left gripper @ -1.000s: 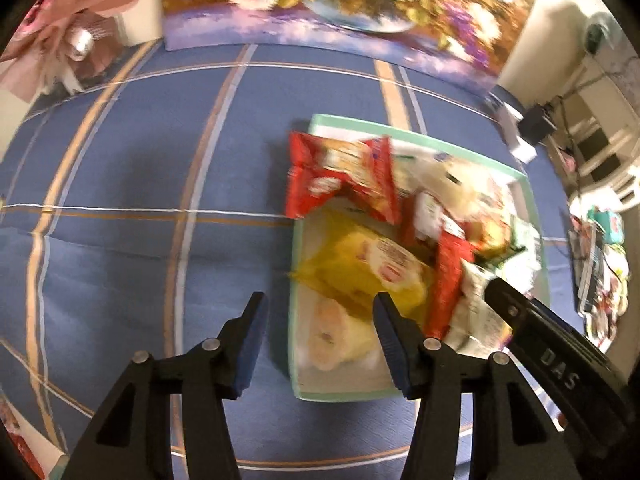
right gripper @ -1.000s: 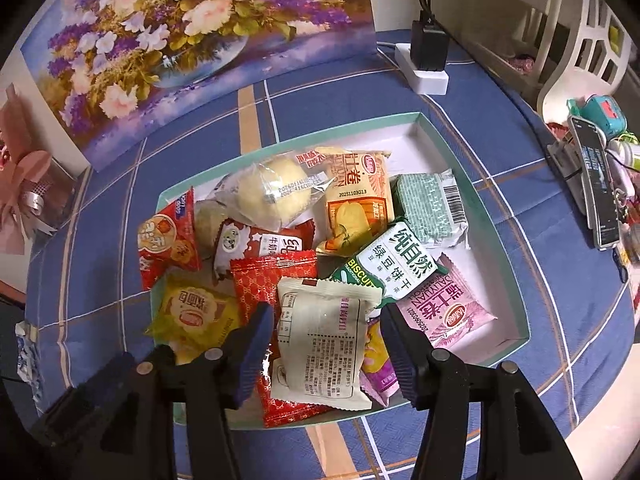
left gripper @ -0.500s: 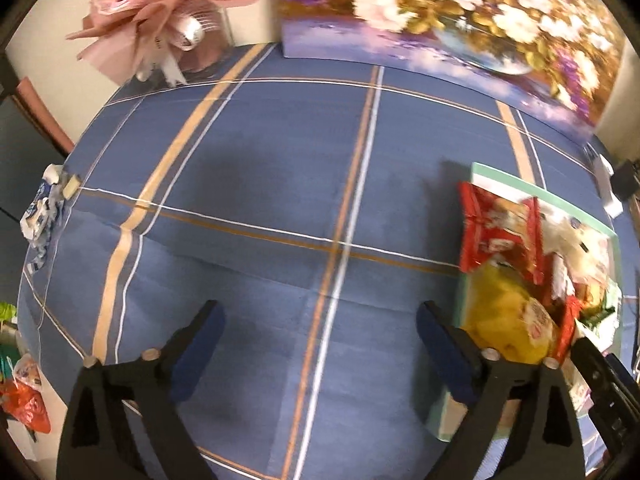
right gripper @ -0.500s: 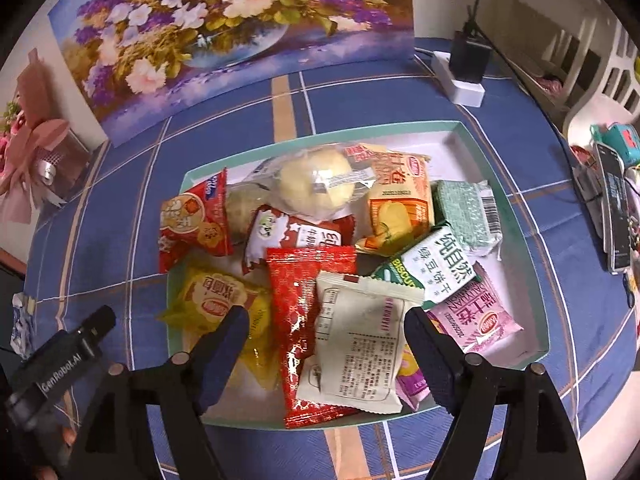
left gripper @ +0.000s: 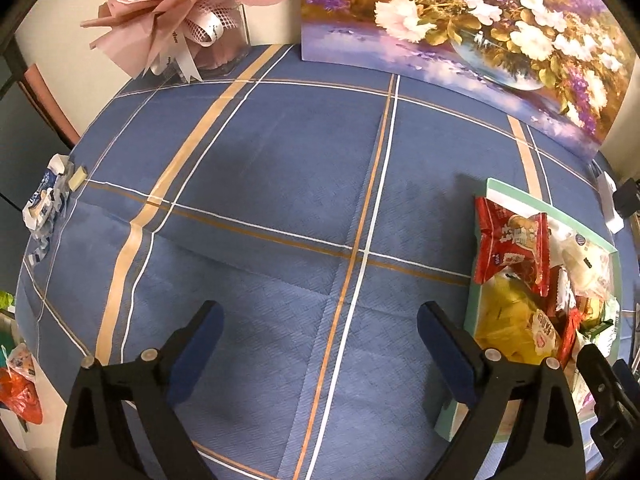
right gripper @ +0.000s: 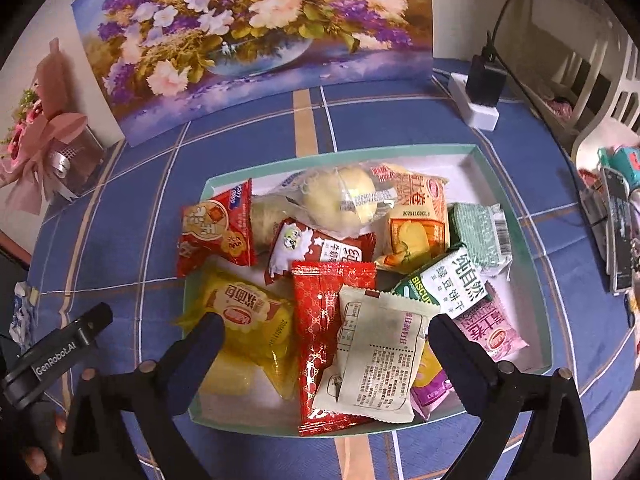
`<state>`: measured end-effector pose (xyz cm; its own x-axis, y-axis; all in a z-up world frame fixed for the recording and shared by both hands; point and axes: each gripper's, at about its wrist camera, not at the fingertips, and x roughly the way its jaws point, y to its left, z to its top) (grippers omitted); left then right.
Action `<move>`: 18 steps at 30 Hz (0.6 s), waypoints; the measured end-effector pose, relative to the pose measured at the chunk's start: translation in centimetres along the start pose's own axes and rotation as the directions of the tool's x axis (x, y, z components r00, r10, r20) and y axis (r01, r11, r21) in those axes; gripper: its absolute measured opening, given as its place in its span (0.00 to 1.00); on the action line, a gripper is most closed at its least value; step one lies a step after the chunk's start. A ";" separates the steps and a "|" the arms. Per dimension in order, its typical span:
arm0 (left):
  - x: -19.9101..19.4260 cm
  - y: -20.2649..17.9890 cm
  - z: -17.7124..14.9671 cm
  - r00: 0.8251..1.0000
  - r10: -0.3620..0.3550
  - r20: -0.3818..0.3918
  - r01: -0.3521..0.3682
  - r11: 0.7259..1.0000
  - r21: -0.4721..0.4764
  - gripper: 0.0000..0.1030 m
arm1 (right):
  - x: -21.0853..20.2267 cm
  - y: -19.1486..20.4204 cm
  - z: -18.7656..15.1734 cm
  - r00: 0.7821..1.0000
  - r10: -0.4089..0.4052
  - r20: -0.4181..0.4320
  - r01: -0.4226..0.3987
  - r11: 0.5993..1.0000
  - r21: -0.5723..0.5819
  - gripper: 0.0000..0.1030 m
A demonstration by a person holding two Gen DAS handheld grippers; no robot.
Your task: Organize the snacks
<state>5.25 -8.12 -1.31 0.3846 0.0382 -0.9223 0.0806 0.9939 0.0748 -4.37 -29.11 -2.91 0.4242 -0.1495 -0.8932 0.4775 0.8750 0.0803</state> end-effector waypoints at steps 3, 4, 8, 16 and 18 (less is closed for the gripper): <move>-0.2 0.0 -0.1 1.000 0.003 0.005 -0.003 1.000 0.004 0.95 | -0.5 0.4 0.0 1.000 -0.017 0.021 0.017 1.000 -0.016 1.00; -0.3 0.0 -0.2 1.000 -0.004 0.005 0.004 1.000 0.005 0.95 | -0.6 0.5 -0.1 1.000 -0.020 0.024 0.021 1.000 -0.017 1.00; -0.7 0.6 -0.8 1.000 -0.009 -0.005 0.009 1.000 -0.007 0.95 | -0.6 0.7 -0.6 1.000 -0.023 0.019 0.023 1.000 -0.009 1.00; -1.9 1.1 -3.1 1.000 -0.005 -0.014 0.006 0.999 0.040 0.95 | -0.9 1.0 -3.1 0.999 0.042 -0.017 -0.042 0.999 0.025 1.00; -2.1 1.3 -3.8 1.000 -0.001 -0.016 0.002 0.999 0.054 0.95 | -1.1 0.9 -3.8 0.999 0.045 -0.021 -0.045 0.999 0.030 1.00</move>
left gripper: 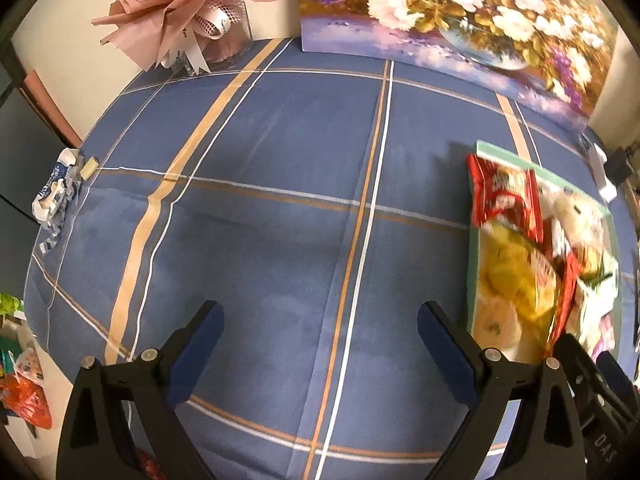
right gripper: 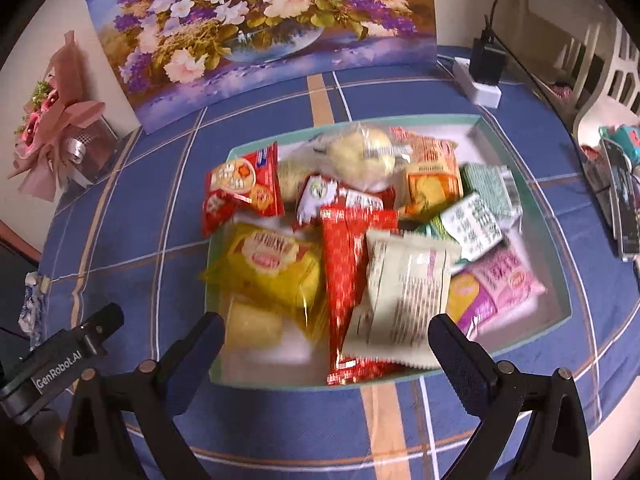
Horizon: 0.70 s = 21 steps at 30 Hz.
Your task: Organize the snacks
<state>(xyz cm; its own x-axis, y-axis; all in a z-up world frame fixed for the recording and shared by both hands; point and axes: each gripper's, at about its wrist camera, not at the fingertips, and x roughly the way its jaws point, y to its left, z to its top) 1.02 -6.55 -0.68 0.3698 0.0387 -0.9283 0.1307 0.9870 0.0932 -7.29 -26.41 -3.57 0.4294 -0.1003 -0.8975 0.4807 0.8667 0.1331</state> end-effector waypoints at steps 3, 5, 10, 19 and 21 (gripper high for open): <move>-0.4 0.2 -0.9 1.000 0.007 0.002 -0.007 1.000 0.017 0.95 | -0.4 -0.3 -0.9 1.000 0.004 -0.003 -0.004 1.000 0.013 1.00; -0.6 0.4 -1.4 1.000 0.012 0.006 -0.012 1.000 0.023 0.95 | -0.8 -0.4 -1.2 1.000 0.010 0.005 -0.010 1.000 0.021 1.00; -1.2 0.7 -2.1 1.000 0.004 0.014 -0.005 1.000 0.027 0.95 | -1.5 -0.4 -1.9 1.000 0.010 0.014 -0.010 1.000 0.016 1.00; -1.6 0.7 -2.3 1.000 -0.012 0.025 0.011 0.999 0.040 0.95 | -2.1 0.1 -2.1 0.999 -0.002 0.037 0.003 1.000 -0.009 1.00; -1.6 0.6 -2.3 1.000 -0.013 0.023 0.012 0.999 0.040 0.95 | -2.1 0.2 -2.1 0.999 -0.005 0.039 0.006 1.000 -0.016 1.00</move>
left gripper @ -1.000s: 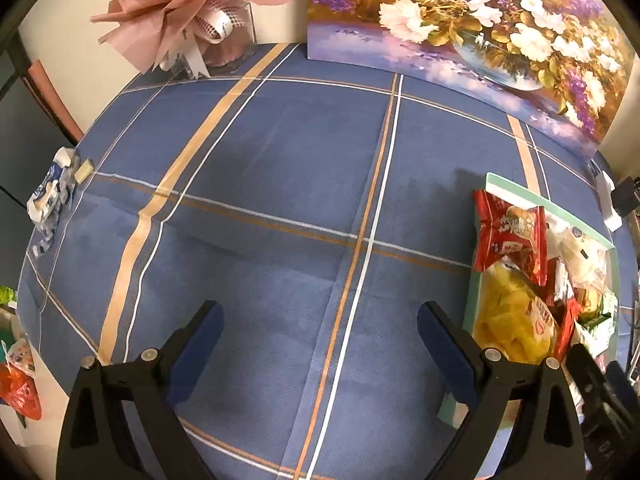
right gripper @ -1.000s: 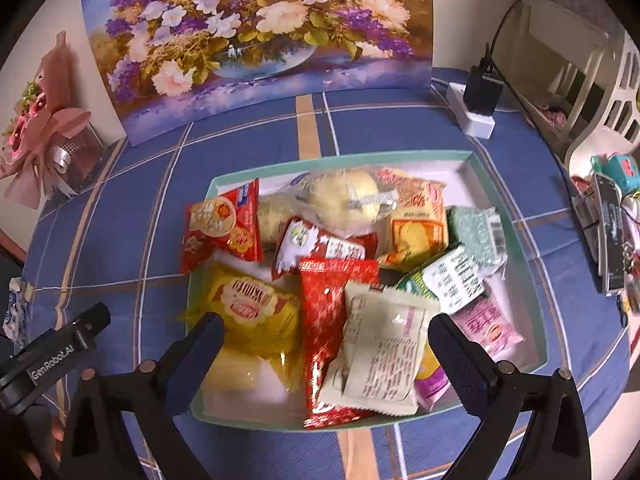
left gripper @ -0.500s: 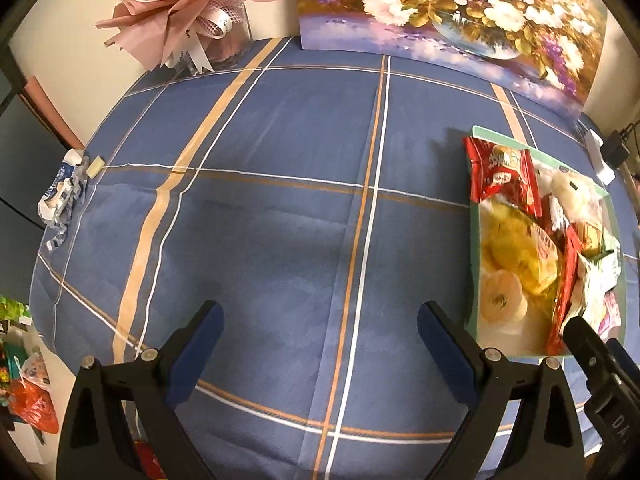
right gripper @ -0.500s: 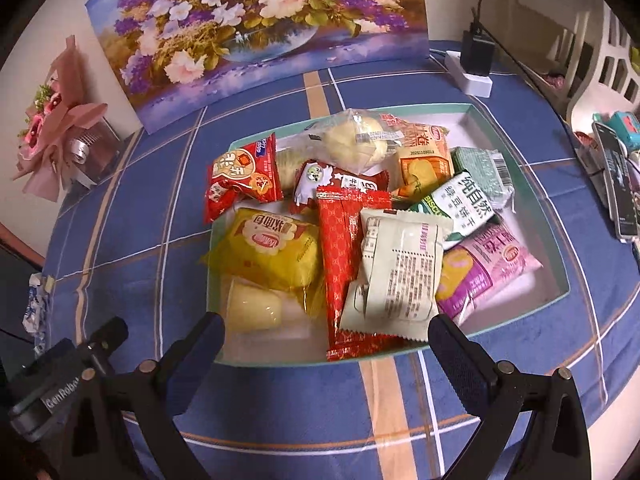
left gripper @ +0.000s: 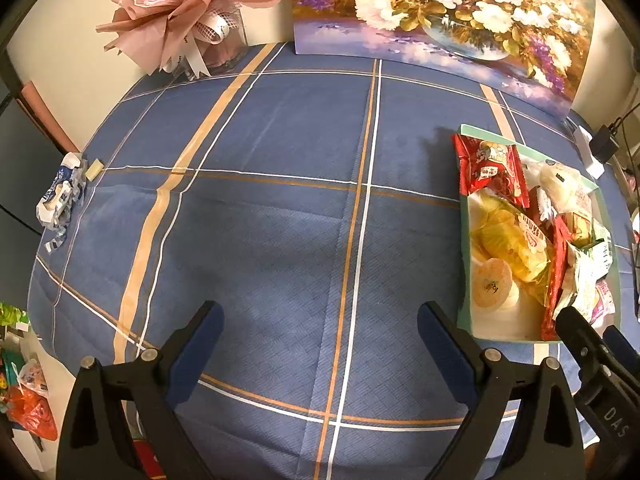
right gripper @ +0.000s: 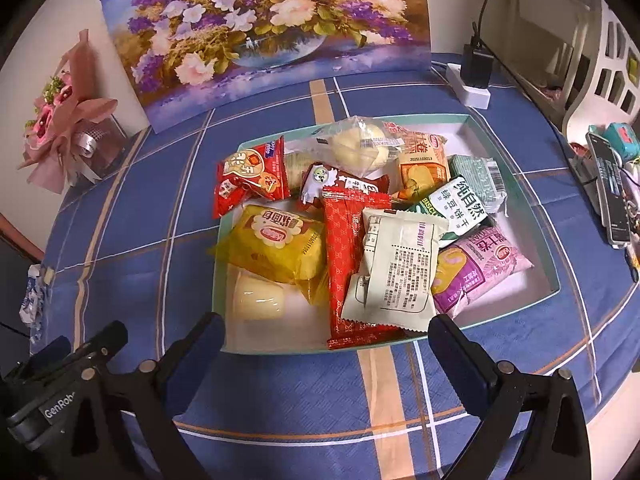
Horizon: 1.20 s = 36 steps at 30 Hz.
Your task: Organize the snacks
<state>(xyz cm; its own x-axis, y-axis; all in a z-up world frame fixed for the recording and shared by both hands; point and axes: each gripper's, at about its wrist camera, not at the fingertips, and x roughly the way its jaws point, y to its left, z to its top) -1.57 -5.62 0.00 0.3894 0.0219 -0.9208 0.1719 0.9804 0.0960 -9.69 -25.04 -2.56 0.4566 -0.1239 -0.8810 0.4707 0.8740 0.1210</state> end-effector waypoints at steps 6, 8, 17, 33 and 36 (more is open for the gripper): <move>0.2 0.2 0.2 1.000 -0.004 -0.008 0.004 1.000 -0.002 0.95 | 0.2 0.5 0.1 1.000 -0.008 0.002 0.008 1.000 -0.023 1.00; 0.3 0.2 0.3 1.000 -0.003 -0.011 0.003 1.000 -0.003 0.95 | 0.3 0.7 0.1 1.000 -0.011 0.002 0.011 0.999 -0.032 1.00; 0.7 0.1 0.3 1.000 0.000 -0.028 0.000 1.000 0.001 0.95 | 0.6 1.2 0.0 1.000 -0.015 -0.006 0.015 0.998 -0.056 1.00; 1.0 0.4 0.4 0.999 0.022 -0.042 -0.023 1.000 -0.014 0.95 | 0.8 1.4 0.0 0.999 -0.033 -0.007 0.032 0.997 -0.076 1.00; 1.0 0.4 0.4 0.999 0.025 -0.042 -0.026 1.000 -0.016 0.95 | 0.8 1.4 0.0 0.999 -0.031 -0.008 0.030 0.997 -0.077 1.00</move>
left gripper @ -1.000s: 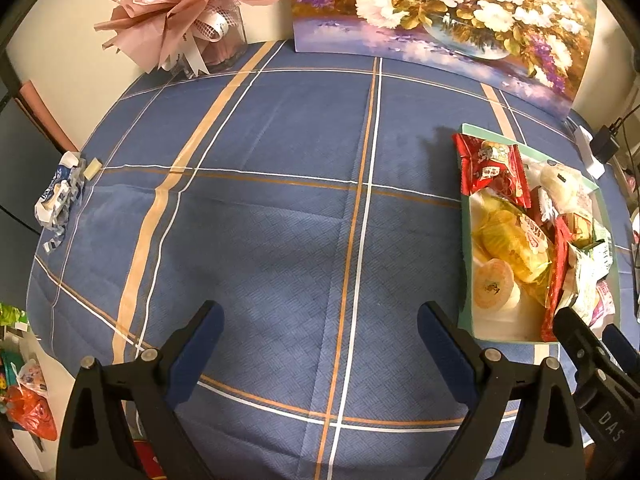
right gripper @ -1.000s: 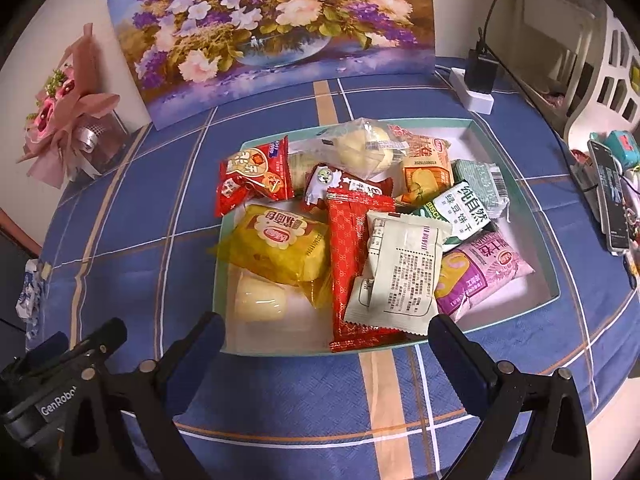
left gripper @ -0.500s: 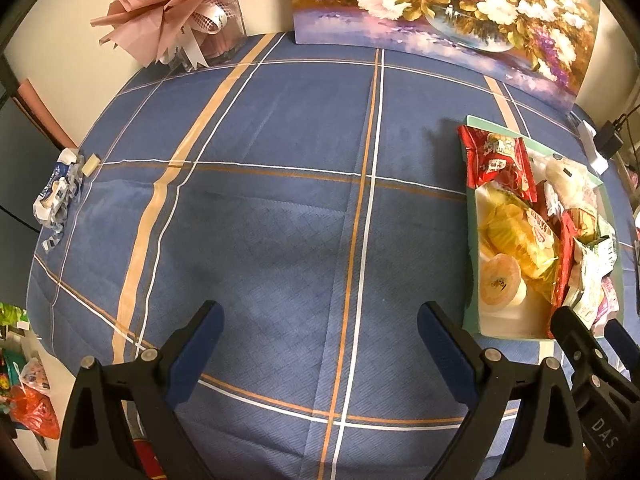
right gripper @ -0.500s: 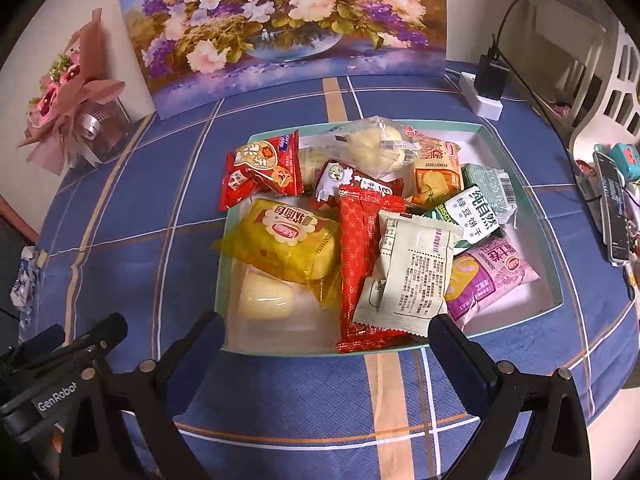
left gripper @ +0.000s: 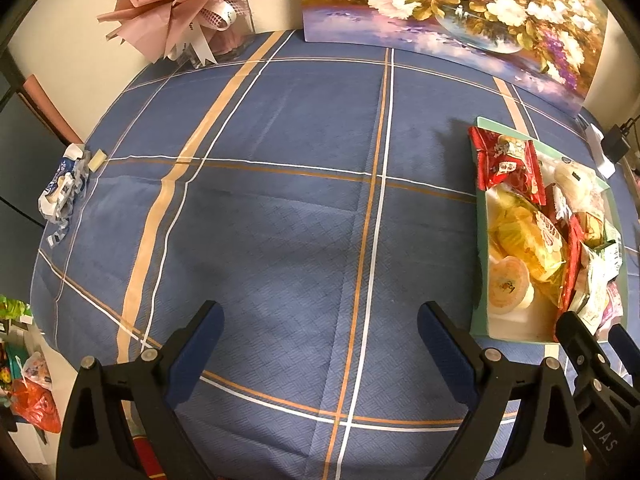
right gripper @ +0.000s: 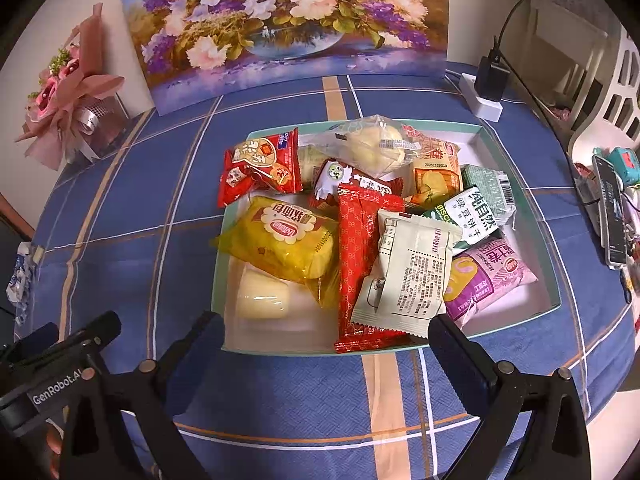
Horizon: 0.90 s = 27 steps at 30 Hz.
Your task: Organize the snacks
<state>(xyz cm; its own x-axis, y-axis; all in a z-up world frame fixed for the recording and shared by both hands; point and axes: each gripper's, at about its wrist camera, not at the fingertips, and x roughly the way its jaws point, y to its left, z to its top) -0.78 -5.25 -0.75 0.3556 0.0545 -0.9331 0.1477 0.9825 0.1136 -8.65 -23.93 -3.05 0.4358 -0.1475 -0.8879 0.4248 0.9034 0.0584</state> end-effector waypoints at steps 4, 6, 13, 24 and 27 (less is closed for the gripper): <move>0.0 0.1 0.0 1.000 0.007 -0.002 -0.007 1.000 -0.003 0.95 | 0.1 0.0 0.0 1.000 0.001 -0.003 -0.001 1.000 0.000 1.00; 0.0 0.1 0.0 1.000 0.007 -0.001 -0.007 1.000 -0.004 0.95 | 0.1 0.0 0.0 1.000 0.001 -0.005 -0.001 1.000 0.000 1.00; 0.0 0.1 0.1 1.000 0.017 0.000 -0.017 1.000 -0.006 0.95 | 0.2 0.0 0.0 1.000 0.001 -0.006 -0.001 1.000 -0.002 1.00; 0.1 0.2 0.1 1.000 0.026 -0.005 -0.026 1.000 -0.014 0.95 | 0.5 -0.3 0.0 1.000 0.003 -0.022 -0.002 1.000 0.017 1.00; 0.1 0.3 0.1 1.000 0.029 -0.008 -0.029 0.999 -0.018 0.95 | 0.6 -0.3 0.0 1.000 0.004 -0.027 -0.003 1.000 0.020 1.00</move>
<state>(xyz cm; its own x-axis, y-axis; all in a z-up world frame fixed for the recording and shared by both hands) -0.60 -4.99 -0.81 0.3522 0.0844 -0.9321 0.1205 0.9835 0.1346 -8.53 -24.33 -3.60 0.4160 -0.1331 -0.8996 0.4390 0.8957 0.0705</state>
